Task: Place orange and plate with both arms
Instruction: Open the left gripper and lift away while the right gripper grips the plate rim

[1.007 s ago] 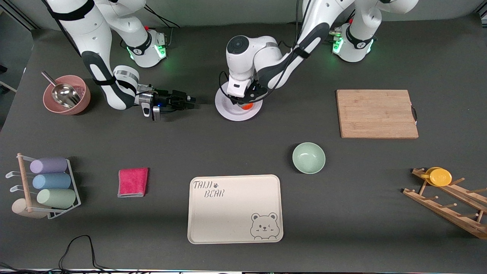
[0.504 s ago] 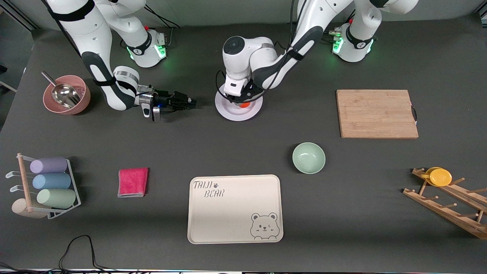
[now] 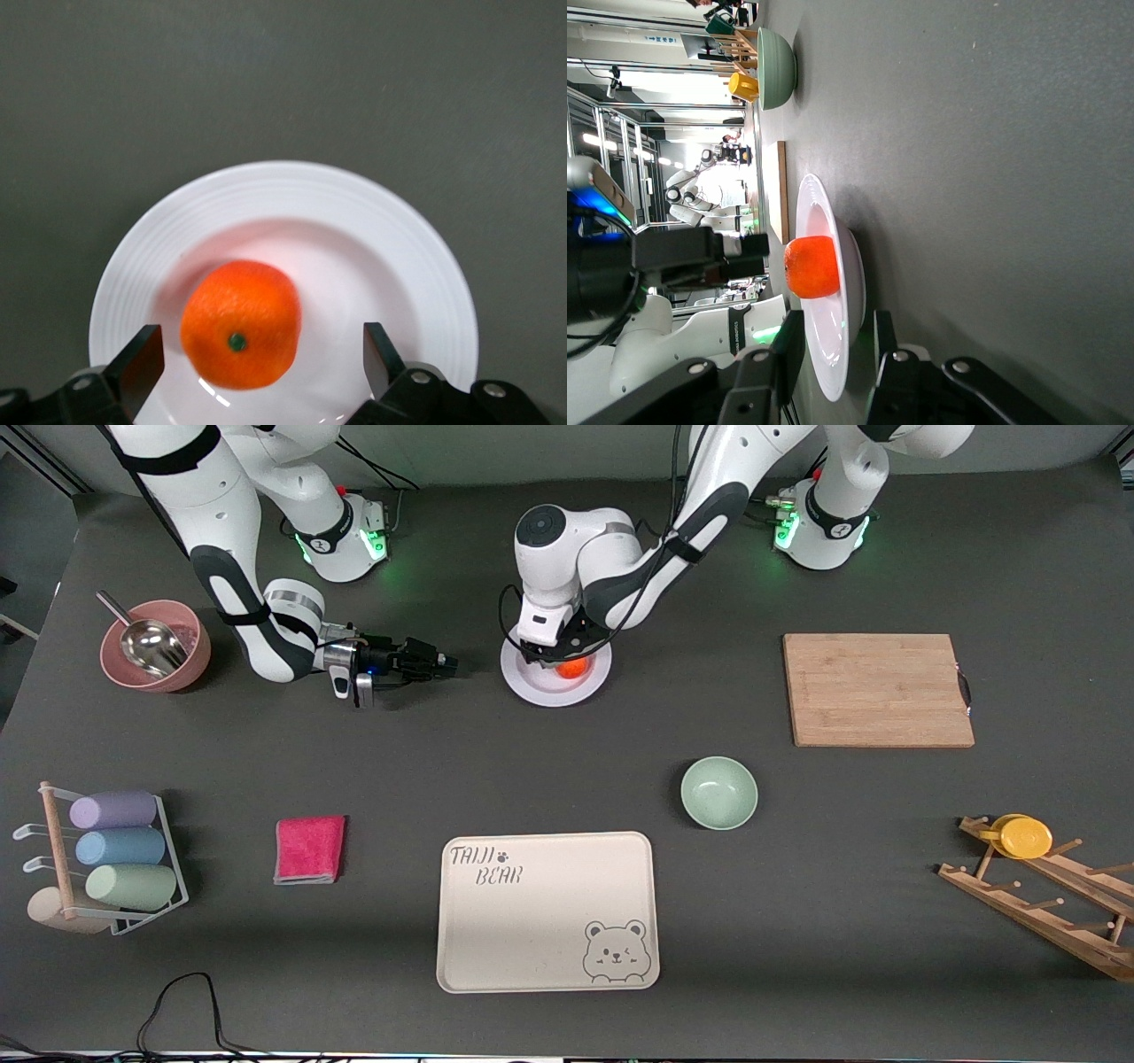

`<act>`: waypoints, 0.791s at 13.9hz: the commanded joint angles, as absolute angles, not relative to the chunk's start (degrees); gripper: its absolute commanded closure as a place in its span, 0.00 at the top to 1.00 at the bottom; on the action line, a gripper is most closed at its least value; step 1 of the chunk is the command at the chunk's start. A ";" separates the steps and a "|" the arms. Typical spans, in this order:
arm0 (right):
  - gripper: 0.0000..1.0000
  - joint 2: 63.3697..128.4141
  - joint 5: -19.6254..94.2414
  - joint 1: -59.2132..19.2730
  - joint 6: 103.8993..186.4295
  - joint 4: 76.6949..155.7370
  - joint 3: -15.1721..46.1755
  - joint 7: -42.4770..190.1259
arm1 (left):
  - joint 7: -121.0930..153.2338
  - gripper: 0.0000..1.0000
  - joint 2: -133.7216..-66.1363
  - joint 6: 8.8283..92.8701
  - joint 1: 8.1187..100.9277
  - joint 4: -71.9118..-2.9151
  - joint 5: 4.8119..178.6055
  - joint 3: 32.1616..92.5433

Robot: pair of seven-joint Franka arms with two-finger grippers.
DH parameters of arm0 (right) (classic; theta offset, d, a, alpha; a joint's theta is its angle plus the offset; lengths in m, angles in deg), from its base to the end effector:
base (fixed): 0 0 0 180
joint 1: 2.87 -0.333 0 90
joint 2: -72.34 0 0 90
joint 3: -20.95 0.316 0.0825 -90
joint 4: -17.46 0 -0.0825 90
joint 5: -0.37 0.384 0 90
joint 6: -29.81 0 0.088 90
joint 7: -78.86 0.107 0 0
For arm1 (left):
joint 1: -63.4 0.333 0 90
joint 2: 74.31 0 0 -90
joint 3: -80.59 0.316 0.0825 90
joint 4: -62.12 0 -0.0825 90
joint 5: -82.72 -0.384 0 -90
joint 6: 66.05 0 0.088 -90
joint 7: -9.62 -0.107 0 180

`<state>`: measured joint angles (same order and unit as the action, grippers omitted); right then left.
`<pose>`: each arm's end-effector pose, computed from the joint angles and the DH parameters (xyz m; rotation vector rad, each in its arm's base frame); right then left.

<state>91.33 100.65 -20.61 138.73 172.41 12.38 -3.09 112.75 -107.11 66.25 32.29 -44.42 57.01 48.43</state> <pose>0.3147 0.1152 0.1138 -1.9260 0.0646 -0.0226 0.3142 -0.5544 0.2481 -3.0508 -0.7113 -0.0519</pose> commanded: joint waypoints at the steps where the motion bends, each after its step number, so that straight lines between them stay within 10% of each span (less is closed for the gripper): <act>1: 0.39 93.69 102.59 -20.54 138.09 171.36 12.86 -4.99 | 107.21 1.00 -104.81 61.33 34.47 -42.21 56.35 48.95; 11: 0.39 96.86 113.05 -21.59 138.61 169.34 19.54 -7.63 | 45.10 1.00 -91.89 38.40 61.96 -32.56 69.44 48.51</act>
<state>95.37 110.83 -21.33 138.76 170.42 18.68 -5.63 56.40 -94.50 43.48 56.38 -34.59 66.96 49.13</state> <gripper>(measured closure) 0.608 0.000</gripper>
